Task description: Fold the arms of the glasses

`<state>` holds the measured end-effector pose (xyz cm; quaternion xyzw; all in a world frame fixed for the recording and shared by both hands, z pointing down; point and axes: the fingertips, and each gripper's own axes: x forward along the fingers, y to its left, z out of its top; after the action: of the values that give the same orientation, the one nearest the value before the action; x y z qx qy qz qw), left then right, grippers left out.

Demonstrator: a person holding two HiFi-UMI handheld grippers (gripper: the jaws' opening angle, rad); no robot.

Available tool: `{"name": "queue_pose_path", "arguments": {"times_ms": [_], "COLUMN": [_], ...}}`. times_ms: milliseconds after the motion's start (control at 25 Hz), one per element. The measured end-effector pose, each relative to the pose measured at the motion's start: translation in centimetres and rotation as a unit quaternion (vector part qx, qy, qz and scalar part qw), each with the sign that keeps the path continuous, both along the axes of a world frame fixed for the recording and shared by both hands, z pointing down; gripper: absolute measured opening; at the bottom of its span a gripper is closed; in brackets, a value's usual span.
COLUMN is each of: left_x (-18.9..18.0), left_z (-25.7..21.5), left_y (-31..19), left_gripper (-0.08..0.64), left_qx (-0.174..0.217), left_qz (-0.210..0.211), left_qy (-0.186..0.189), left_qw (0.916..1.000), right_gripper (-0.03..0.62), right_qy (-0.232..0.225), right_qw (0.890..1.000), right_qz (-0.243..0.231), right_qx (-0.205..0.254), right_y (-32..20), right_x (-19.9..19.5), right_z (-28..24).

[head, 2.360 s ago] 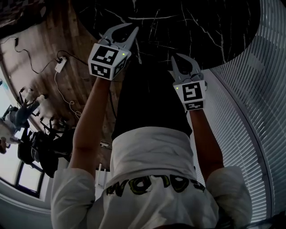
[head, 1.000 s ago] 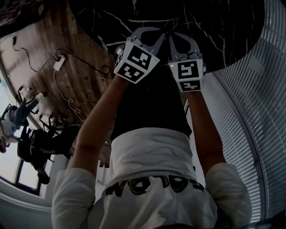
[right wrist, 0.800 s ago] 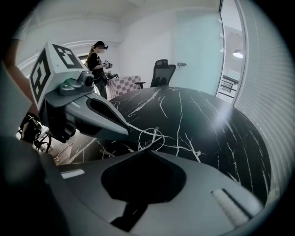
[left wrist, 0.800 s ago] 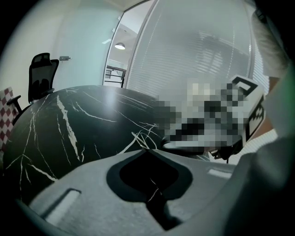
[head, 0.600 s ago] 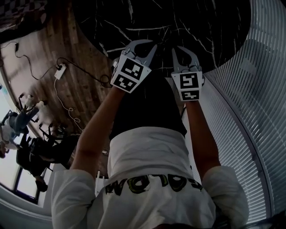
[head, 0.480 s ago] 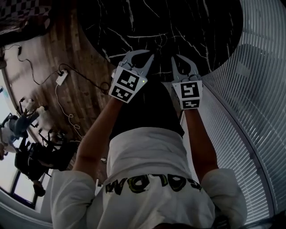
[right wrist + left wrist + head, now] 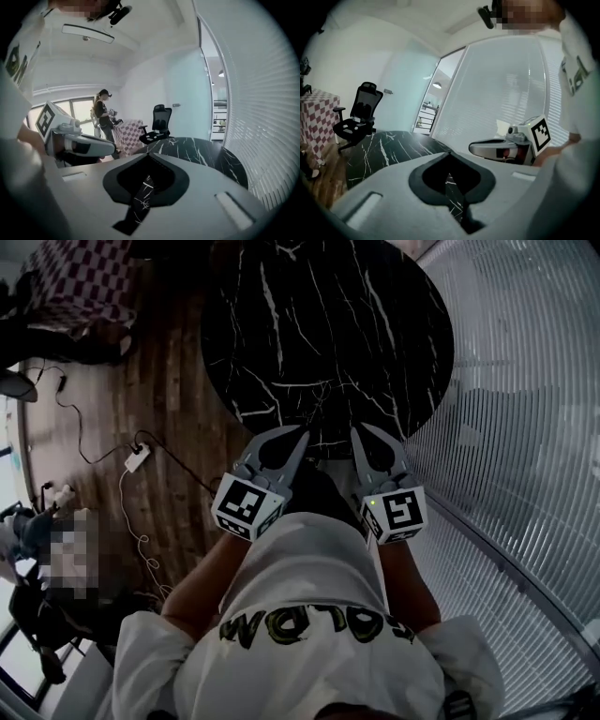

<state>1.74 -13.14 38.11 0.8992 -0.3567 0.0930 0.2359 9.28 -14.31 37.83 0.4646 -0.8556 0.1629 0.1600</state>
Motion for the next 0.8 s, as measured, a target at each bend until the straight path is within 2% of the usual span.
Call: {"name": "queue_pose_path", "arguments": {"times_ms": [280,360,560,800], "left_x": [0.1,0.1,0.0,0.0], "left_z": [-9.3,-11.3,-14.2,-15.7], "left_y": [1.9,2.3,2.9,3.0], "left_gripper": [0.003,0.003,0.002,0.003], "left_qx": [0.086,0.101,0.108,0.11], "left_qz": [-0.007,-0.009,-0.016,-0.016], "left_qy": [0.024,0.03,0.04,0.045], "left_qw": [0.9959,0.9944,0.9933,0.9928], "right_gripper": [0.002,0.002,0.002,0.002], "right_qy": [-0.044,-0.052,-0.076,-0.086], "right_qw": [0.998,0.996,0.993,0.991], "right_qz": [-0.025,-0.031,-0.038,-0.041], "right_qx": [0.043,0.058,0.086,0.099], "right_y": [2.3,2.7,3.6,4.1], "right_x": [-1.8,-2.2,-2.8,-3.3], "right_z": [-9.7,-12.0,-16.1,-17.7]}}
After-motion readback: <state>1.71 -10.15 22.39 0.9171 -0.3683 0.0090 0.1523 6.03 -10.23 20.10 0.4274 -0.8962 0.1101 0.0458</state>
